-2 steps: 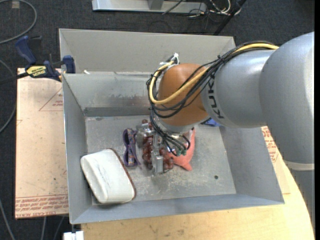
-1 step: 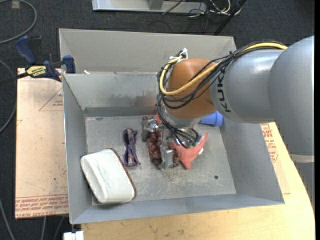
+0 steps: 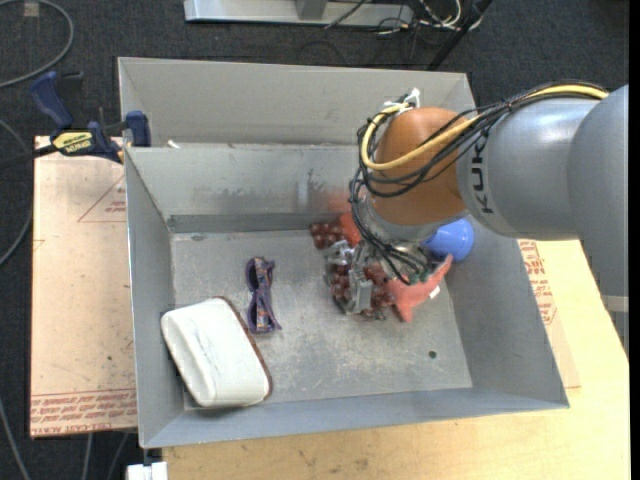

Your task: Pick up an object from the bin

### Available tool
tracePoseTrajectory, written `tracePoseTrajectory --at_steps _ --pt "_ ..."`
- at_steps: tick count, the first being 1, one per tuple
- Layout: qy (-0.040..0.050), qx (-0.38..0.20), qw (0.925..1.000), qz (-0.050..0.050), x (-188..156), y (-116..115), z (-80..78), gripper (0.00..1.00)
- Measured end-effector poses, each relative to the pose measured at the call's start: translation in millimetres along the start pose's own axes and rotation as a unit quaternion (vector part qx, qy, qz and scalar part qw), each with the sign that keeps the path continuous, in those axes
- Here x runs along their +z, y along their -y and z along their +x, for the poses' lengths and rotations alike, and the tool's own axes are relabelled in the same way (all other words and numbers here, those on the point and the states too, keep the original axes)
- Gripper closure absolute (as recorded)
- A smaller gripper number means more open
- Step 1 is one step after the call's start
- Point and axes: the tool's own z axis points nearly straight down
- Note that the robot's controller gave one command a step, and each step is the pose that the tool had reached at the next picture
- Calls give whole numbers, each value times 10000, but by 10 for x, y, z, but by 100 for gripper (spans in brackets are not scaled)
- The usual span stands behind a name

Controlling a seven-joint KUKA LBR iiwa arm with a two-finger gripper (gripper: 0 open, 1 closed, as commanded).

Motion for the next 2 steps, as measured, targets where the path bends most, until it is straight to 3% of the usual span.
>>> tracePoseTrajectory --at_steps 1,2 --pt "2 67 10000 3 1 -47 -4 100" --pt "20 -1490 9888 -4 -1286 74 -45 100"
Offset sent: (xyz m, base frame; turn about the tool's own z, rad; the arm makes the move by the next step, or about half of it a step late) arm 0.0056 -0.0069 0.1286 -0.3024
